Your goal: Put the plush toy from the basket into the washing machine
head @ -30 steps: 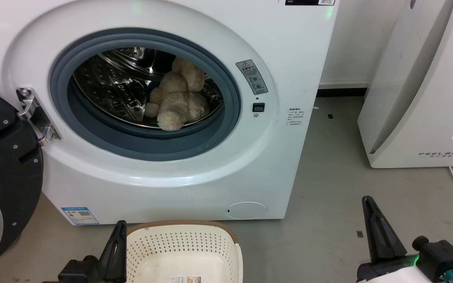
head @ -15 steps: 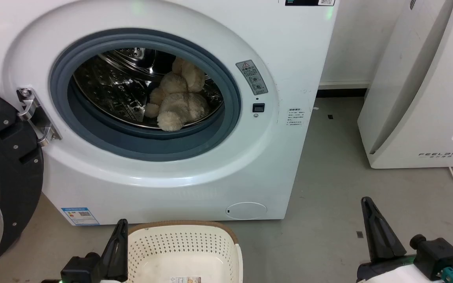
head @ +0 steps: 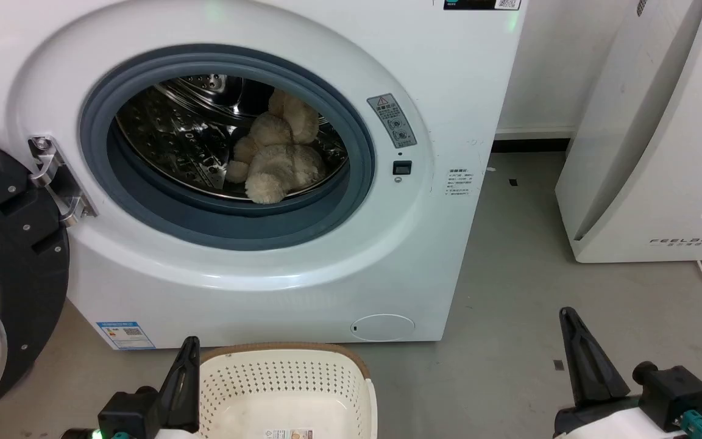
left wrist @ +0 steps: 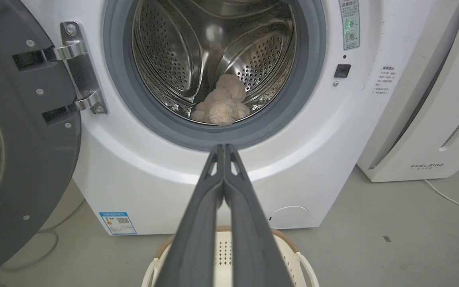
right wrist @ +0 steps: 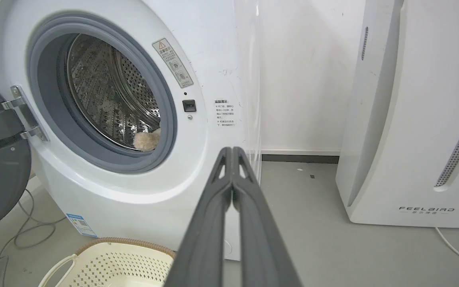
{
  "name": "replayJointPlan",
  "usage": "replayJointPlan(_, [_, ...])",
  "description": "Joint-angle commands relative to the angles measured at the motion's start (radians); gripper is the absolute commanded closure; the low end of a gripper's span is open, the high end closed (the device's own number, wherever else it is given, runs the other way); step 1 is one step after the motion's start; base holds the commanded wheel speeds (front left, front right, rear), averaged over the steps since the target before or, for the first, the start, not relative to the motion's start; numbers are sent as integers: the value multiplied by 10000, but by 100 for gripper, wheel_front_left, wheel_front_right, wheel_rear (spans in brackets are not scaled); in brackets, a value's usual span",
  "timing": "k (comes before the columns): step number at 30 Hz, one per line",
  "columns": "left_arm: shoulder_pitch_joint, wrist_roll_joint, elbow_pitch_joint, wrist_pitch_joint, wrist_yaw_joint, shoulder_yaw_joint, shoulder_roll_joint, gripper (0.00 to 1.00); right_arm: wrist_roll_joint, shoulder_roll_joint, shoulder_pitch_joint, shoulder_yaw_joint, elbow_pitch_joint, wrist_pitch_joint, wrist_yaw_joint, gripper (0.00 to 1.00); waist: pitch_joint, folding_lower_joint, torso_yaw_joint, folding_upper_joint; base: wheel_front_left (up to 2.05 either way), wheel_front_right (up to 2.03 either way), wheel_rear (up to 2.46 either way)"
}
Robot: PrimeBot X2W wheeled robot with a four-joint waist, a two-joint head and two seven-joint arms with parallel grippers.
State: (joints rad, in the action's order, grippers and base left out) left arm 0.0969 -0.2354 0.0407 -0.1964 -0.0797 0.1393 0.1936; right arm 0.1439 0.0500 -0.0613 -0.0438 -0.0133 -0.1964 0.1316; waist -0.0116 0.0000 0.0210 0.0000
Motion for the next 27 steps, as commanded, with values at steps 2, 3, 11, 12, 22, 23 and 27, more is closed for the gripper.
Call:
replayJointPlan(2, [-167,150,-38,73,48,-93,-92,100,-109,1,144,25,32,62,-2,100,2,0,-4,0,0,0,0])
replayJointPlan(3, [-176,173,-42,94,56,-107,-106,100,-124,1,149,30,33,83,-3,100,3,0,-7,0,0,0,0])
replayJointPlan(11, [-245,364,-74,258,121,-220,-223,100,-239,1,189,65,42,247,-3,100,13,0,-24,0,0,0,0])
replayJointPlan(12, [-254,388,-78,278,129,-234,-237,100,-253,1,195,70,43,268,-3,100,15,0,-27,0,0,0,0])
replayJointPlan(22, [-341,627,-118,483,210,-374,-382,100,-397,1,245,115,54,474,-4,100,27,0,-49,0,0,0,0])
replayJointPlan(23, [-349,651,-122,503,218,-388,-397,100,-412,1,250,119,55,495,-4,100,28,0,-51,0,0,0,0])
replayJointPlan(27, [-384,746,-138,585,251,-445,-455,100,-469,1,271,137,59,577,-4,100,33,0,-60,0,0,0,0])
